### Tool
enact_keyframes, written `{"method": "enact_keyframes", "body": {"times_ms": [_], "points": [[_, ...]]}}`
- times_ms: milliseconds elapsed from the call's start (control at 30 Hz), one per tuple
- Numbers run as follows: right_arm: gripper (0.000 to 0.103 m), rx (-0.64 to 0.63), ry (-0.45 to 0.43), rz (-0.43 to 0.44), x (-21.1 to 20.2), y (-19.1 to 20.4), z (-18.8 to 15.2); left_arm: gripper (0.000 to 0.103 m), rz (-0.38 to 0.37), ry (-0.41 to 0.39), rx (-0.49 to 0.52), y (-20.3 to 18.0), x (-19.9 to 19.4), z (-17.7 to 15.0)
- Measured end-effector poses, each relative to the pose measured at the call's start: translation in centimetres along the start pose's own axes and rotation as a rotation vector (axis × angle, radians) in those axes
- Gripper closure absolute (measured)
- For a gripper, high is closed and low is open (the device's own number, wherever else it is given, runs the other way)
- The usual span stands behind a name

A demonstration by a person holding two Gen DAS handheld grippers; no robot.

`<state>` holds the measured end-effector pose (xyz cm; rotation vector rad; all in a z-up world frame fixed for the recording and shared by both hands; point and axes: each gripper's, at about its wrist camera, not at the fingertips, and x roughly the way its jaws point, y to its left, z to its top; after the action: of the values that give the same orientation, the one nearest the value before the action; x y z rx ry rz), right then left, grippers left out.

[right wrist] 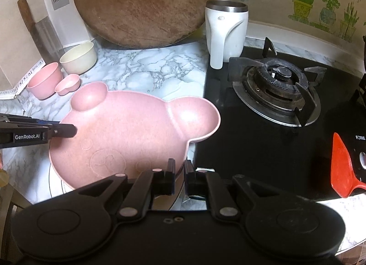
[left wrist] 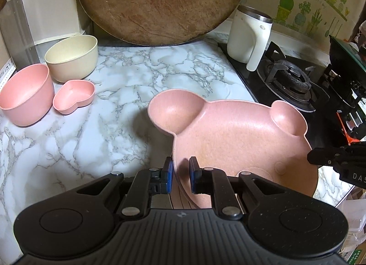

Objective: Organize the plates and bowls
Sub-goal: 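Lift the pink bear-shaped plate with both tools and carry it toward the stove, then lower the bear-shaped plate onto the counter and open both tools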

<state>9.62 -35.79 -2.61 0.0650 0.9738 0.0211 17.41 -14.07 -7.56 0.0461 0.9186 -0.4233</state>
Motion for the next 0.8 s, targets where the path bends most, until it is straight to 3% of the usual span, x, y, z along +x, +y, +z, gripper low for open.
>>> {"method": "enact_keyframes", "body": {"times_ms": [267,467,667,800], "points": [[0.094,-0.015,0.011,-0.007,0.0,0.3,-0.3,0.089,0.007,0.008,0.034,-0.2,-0.4,-0.4],[0.084,-0.019,0.016,-0.009,0.0,0.6,-0.2,0.089,0.006,0.010,0.022,0.1,-0.5,-0.5],[0.082,0.001,0.007,-0.024,-0.7,0.7,0.0,0.089,-0.012,0.011,-0.009,0.6,-0.9,-0.9],[0.075,-0.006,-0.019,-0.011,-1.7,1.3,0.1,0.089,-0.016,-0.005,-0.004,0.4,-1.5,-1.1]]}}
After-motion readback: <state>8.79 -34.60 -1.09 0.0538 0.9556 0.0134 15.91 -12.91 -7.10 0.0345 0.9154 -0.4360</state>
